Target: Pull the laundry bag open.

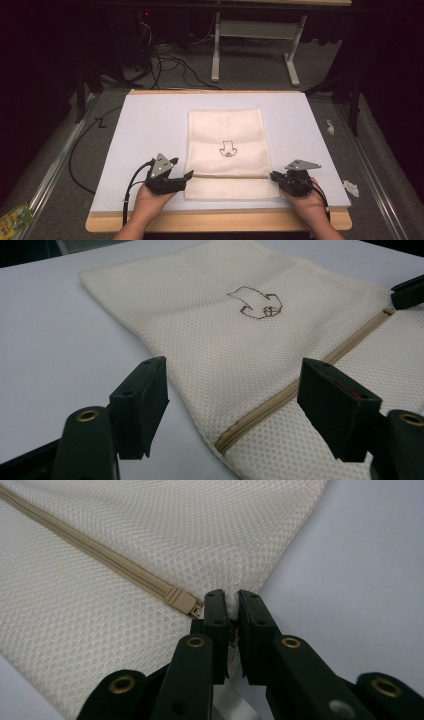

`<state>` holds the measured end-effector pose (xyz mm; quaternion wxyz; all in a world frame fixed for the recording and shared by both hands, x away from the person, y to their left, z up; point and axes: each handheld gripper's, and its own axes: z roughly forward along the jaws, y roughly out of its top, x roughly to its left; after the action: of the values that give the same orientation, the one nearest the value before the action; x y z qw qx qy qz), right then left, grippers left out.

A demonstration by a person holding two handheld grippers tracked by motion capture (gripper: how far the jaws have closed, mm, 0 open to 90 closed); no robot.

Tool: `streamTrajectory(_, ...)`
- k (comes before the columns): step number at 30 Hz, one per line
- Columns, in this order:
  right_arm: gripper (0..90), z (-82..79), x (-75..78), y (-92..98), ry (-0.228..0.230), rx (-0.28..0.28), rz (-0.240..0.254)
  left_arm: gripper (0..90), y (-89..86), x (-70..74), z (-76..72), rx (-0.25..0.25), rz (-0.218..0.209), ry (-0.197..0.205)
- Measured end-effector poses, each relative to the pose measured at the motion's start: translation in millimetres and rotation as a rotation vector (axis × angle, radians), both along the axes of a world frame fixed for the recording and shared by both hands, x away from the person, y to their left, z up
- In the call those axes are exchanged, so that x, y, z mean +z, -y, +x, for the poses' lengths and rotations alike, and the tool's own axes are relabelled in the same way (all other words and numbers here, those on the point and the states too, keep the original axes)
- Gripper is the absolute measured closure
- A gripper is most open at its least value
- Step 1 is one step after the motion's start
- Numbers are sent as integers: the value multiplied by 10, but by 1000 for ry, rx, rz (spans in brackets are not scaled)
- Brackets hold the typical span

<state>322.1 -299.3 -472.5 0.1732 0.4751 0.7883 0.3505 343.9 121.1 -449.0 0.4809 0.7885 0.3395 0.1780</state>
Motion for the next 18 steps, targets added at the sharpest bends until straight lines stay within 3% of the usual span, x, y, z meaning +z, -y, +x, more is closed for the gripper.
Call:
streamTrajectory(3,848,-9,33,9,4,-3,22,289,10,31,-39,-9,6,20)
streamTrajectory(6,850,-33,97,24,42,1,42,292,16,73,-84,-12,-3,47)
streamTrajectory(10,851,-59,205,25,102,14,66,309,34,81,-87,-28,-8,-7)
streamTrajectory(14,851,-82,279,35,147,26,91,317,144,51,-128,-59,-6,-14)
streamTrajectory(18,851,-93,312,15,166,39,83,323,339,16,-153,-98,-44,-33)
